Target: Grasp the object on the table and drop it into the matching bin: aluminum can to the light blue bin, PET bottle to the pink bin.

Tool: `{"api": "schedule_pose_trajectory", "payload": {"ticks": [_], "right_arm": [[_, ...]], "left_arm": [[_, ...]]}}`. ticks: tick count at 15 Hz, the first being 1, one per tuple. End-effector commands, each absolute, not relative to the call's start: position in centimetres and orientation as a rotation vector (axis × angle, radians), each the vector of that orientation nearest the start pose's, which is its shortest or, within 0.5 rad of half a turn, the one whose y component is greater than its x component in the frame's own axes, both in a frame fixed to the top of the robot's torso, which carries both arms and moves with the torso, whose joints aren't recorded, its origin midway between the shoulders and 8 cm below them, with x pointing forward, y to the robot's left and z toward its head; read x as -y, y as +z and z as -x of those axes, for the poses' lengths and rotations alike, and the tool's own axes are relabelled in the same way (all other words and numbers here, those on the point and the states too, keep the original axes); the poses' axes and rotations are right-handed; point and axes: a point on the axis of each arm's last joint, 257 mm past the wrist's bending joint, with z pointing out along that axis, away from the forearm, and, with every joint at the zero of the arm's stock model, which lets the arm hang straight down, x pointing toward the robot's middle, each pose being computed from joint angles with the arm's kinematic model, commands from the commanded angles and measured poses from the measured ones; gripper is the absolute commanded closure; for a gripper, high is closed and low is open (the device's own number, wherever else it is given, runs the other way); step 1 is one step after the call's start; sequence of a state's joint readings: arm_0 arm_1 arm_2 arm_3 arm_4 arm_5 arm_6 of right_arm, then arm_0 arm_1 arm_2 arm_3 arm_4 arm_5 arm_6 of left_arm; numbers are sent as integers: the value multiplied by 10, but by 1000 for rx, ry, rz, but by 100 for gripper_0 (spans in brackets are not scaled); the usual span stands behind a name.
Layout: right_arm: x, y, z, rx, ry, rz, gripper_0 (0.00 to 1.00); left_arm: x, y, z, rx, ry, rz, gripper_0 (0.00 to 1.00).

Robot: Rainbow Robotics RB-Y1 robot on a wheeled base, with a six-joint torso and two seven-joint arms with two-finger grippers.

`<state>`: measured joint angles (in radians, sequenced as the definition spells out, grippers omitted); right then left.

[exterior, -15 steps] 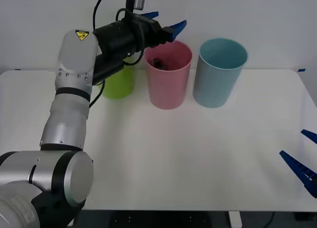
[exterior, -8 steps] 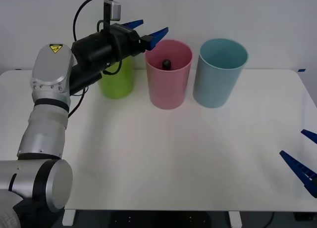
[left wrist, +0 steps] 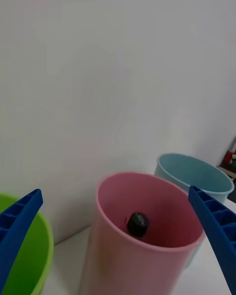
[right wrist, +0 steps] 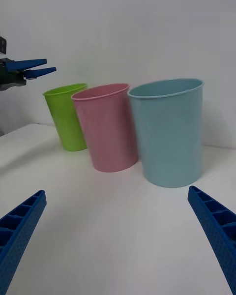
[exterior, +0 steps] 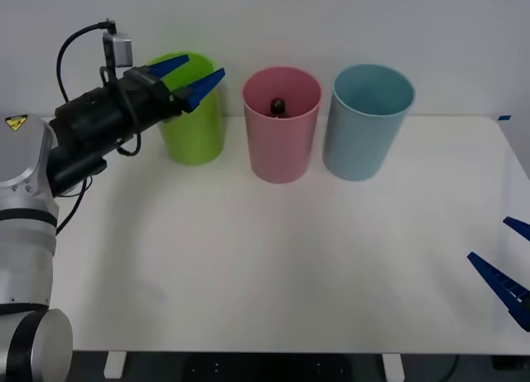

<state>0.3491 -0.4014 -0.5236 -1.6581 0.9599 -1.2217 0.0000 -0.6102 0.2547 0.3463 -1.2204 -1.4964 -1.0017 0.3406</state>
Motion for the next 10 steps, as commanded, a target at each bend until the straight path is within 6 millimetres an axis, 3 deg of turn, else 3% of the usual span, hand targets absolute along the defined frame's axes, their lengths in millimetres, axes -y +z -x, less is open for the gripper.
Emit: {"api": "schedule_pose_trajectory", "payload": {"ticks": [1, 10], "right_arm": [[330, -169, -342, -1441, 567, 465, 0], [330, -169, -342, -1441, 567, 465, 0]], "left_arm": [[-181, -52, -583, -1363, -724, -514, 0], [-270, -106, -528, -1381, -583, -569, 0]]}}
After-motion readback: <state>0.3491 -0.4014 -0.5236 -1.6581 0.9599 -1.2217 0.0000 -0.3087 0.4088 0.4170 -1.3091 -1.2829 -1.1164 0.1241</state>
